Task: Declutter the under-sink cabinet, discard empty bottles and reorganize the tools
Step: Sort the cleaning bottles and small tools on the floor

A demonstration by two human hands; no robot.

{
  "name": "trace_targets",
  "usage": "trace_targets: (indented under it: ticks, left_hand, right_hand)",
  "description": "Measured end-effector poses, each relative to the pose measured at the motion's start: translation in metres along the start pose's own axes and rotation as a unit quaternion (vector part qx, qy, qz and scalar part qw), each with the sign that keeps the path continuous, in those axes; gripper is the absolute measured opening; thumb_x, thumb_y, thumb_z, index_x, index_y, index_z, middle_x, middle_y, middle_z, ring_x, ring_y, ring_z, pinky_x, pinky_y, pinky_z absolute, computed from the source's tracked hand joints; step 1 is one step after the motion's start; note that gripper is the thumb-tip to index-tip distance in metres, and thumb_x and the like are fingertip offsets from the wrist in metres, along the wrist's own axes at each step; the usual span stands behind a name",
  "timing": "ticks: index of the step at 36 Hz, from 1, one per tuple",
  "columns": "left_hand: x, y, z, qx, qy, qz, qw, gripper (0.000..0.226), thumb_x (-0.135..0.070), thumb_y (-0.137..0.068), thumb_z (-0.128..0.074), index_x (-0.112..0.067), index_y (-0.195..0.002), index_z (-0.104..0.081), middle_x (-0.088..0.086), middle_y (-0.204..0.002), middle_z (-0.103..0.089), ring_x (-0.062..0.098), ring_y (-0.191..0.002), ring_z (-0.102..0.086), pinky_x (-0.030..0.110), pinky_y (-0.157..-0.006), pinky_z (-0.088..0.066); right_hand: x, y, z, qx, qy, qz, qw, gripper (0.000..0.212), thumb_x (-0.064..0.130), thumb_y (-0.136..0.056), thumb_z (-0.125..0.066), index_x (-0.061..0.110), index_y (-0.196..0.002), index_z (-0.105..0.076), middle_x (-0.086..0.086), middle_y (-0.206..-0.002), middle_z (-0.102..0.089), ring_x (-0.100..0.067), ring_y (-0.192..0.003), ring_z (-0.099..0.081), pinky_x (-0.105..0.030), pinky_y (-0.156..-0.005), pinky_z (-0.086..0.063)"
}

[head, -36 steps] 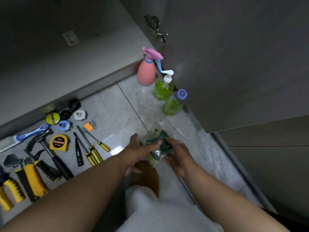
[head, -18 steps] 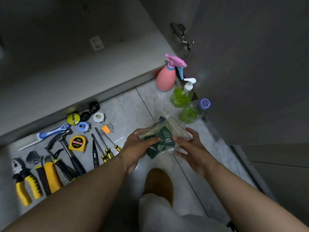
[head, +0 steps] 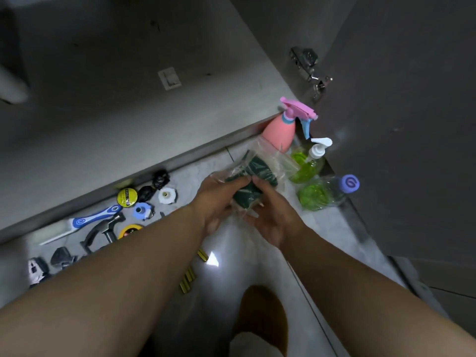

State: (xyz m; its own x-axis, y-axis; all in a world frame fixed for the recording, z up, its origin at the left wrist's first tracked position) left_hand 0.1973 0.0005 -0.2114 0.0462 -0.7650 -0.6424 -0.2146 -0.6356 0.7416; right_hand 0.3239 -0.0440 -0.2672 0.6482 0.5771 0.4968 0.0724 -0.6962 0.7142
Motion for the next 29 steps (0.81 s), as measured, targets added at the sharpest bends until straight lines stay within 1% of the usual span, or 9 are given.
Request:
trace_targets:
  ticks: [2, 4, 6, 9, 12, 16, 18, 23, 29]
  left_hand:
    - [-0.006, -0.005, 0.007, -0.015, -0.025, 0.006, 1.000, 0.059, -0.025, -0.085, -0.081, -0.012, -0.136, -0.055, 0.016, -0.116, -0.073, 0.032, -0.096, -0.075, 0.049, -0.080, -0.062]
    - [-0.009, -0.006, 0.017, -0.042, -0.046, 0.016, 0.998, 0.084, -0.035, -0.082, -0.084, -0.026, -0.151, -0.036, 0.008, -0.134, -0.063, 0.021, -0.099, -0.071, 0.040, -0.075, -0.062]
    - [-0.014, -0.002, 0.028, -0.052, -0.090, 0.010, 0.995, 0.089, -0.038, -0.085, -0.080, -0.030, -0.156, -0.028, 0.000, -0.145, -0.053, 0.006, -0.097, -0.061, 0.030, -0.071, -0.056]
    - [-0.017, 0.005, 0.053, -0.055, -0.163, 0.026, 0.985, 0.056, -0.035, -0.091, -0.074, -0.023, -0.141, -0.051, 0.005, -0.138, -0.061, 0.012, -0.099, -0.062, 0.035, -0.090, -0.053]
    - [-0.024, 0.017, 0.078, -0.049, -0.253, 0.046, 0.965, 0.030, -0.031, -0.095, -0.068, -0.016, -0.121, -0.066, 0.011, -0.127, -0.067, 0.024, -0.114, -0.065, 0.040, -0.093, -0.054]
    - [-0.033, 0.034, 0.108, -0.051, -0.347, 0.039, 0.936, 0.025, -0.031, -0.096, -0.066, -0.017, -0.116, -0.068, 0.010, -0.122, -0.068, 0.026, -0.117, -0.063, 0.039, -0.094, -0.053]
    - [-0.035, 0.039, 0.122, -0.047, -0.376, 0.036, 0.925, 0.023, -0.032, -0.095, -0.067, -0.020, -0.114, -0.068, 0.004, -0.119, -0.068, 0.022, -0.113, -0.063, 0.038, -0.090, -0.053]
    - [-0.038, 0.044, 0.149, -0.020, -0.479, 0.032, 0.877, 0.017, -0.039, -0.094, -0.067, -0.033, -0.110, -0.067, -0.004, -0.116, -0.066, 0.014, -0.108, -0.063, 0.032, -0.084, -0.055]
    - [-0.054, 0.061, 0.164, 0.041, -0.585, 0.010, 0.810, 0.015, -0.046, -0.093, -0.066, -0.040, -0.107, -0.066, -0.015, -0.110, -0.065, 0.002, -0.096, -0.061, 0.020, -0.071, -0.045]
  right_hand:
    - [0.002, -0.013, -0.005, -0.043, -0.011, 0.010, 0.999, 0.047, 0.033, -0.085, -0.077, 0.011, -0.126, -0.067, -0.014, -0.121, -0.072, -0.030, -0.111, -0.070, -0.052, -0.102, -0.050]
    - [0.004, -0.024, -0.010, -0.097, -0.015, 0.012, 0.995, 0.043, 0.030, -0.088, -0.074, 0.009, -0.125, -0.067, -0.015, -0.117, -0.073, -0.032, -0.109, -0.070, -0.050, -0.099, -0.053]
    - [0.007, -0.036, -0.014, -0.151, -0.019, 0.015, 0.988, 0.045, 0.030, -0.087, -0.075, 0.009, -0.126, -0.065, -0.016, -0.118, -0.072, -0.033, -0.110, -0.069, -0.045, -0.096, -0.054]
    - [0.013, -0.051, -0.026, -0.161, -0.046, 0.026, 0.986, 0.049, 0.031, -0.088, -0.076, 0.011, -0.130, -0.062, -0.012, -0.122, -0.071, -0.028, -0.114, -0.067, -0.046, -0.101, -0.053]
    - [0.020, -0.065, -0.041, -0.162, -0.013, 0.020, 0.987, 0.057, 0.041, -0.086, -0.076, 0.013, -0.132, -0.058, -0.008, -0.126, -0.069, -0.026, -0.116, -0.065, -0.047, -0.101, -0.053]
    - [0.020, -0.069, -0.033, -0.330, 0.105, 0.015, 0.938, 0.108, 0.064, -0.069, -0.081, 0.005, -0.146, -0.033, -0.015, -0.142, -0.051, -0.034, -0.128, -0.054, -0.049, -0.108, -0.045]
    - [0.018, -0.066, -0.030, -0.348, 0.127, 0.031, 0.928, 0.117, 0.069, -0.068, -0.078, 0.002, -0.149, -0.026, -0.020, -0.147, -0.044, -0.039, -0.131, -0.050, -0.051, -0.108, -0.045]
    - [0.025, -0.065, -0.040, -0.359, 0.114, 0.077, 0.923, 0.097, 0.049, -0.081, -0.078, 0.012, -0.147, -0.018, -0.019, -0.141, -0.043, -0.040, -0.115, -0.059, -0.050, -0.088, -0.059]
    - [0.047, -0.064, -0.050, -0.338, 0.247, 0.131, 0.899, 0.103, 0.035, -0.083, -0.079, 0.013, -0.154, -0.008, -0.021, -0.137, -0.051, -0.040, -0.120, -0.059, -0.048, -0.102, -0.051]
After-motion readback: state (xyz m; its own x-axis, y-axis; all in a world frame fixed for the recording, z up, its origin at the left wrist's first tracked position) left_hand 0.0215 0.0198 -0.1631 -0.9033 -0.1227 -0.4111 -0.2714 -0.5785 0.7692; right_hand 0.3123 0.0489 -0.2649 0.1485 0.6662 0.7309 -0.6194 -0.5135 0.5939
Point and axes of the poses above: each hand's wrist, its own y-axis away from the middle knuckle, its own z-axis out of the back of the hand, x = y × z, the point moved 3 cm from there along -y, towards the middle knuckle
